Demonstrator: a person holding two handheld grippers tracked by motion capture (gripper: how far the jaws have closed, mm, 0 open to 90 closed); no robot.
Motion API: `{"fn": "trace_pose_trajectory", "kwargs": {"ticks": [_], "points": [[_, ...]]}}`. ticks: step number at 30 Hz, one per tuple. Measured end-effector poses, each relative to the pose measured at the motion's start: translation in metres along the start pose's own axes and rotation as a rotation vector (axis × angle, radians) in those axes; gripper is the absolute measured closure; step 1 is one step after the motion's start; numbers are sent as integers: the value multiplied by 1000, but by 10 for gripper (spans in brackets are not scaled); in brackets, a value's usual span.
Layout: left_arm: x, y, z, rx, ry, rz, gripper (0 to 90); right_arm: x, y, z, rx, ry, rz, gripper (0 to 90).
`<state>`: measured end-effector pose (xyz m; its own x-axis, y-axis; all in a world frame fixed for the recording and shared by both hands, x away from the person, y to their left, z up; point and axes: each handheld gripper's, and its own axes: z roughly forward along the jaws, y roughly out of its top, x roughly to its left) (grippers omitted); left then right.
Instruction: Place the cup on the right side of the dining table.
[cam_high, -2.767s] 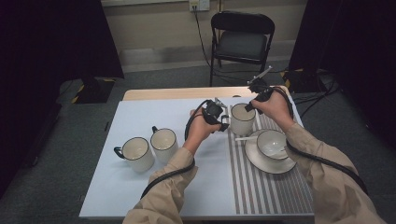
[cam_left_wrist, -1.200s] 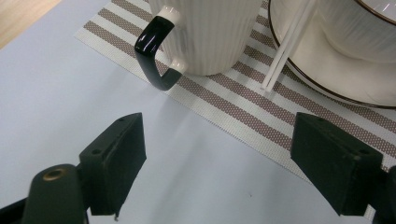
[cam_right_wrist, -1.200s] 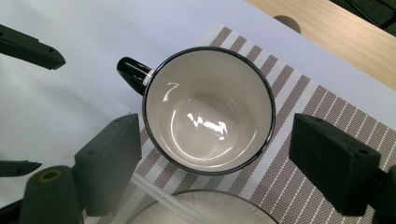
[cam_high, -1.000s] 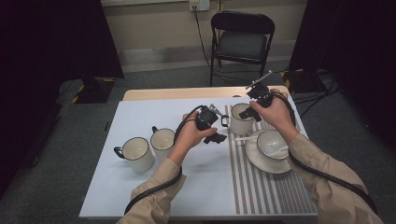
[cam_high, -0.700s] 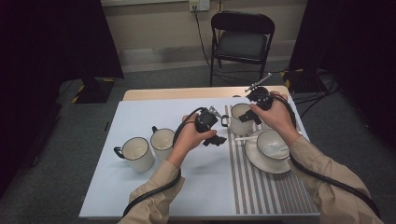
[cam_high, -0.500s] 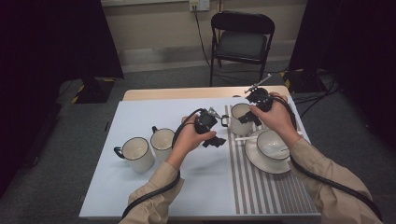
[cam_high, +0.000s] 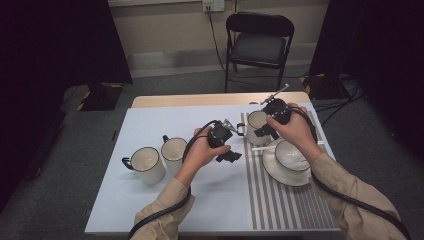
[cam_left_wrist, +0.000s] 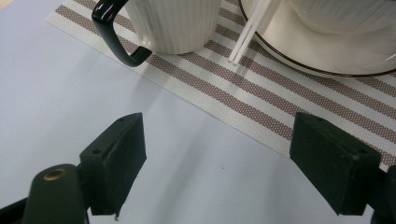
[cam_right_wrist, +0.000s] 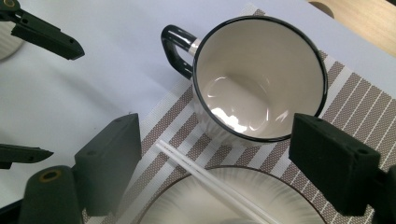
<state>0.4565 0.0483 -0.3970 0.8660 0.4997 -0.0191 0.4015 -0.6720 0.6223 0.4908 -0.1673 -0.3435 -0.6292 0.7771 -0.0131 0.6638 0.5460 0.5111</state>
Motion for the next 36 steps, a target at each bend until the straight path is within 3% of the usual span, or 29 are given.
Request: {"fn": "trace_pose_trajectory", "kwargs": {"ticks": [19, 36], "points": [[-5, -11, -8, -7, -12, -13, 183, 23, -1, 2, 3, 22, -51, 163], [-15, -26, -12, -6, -26, -11, 183, 33, -8, 4, -1, 52, -71, 164]]}}
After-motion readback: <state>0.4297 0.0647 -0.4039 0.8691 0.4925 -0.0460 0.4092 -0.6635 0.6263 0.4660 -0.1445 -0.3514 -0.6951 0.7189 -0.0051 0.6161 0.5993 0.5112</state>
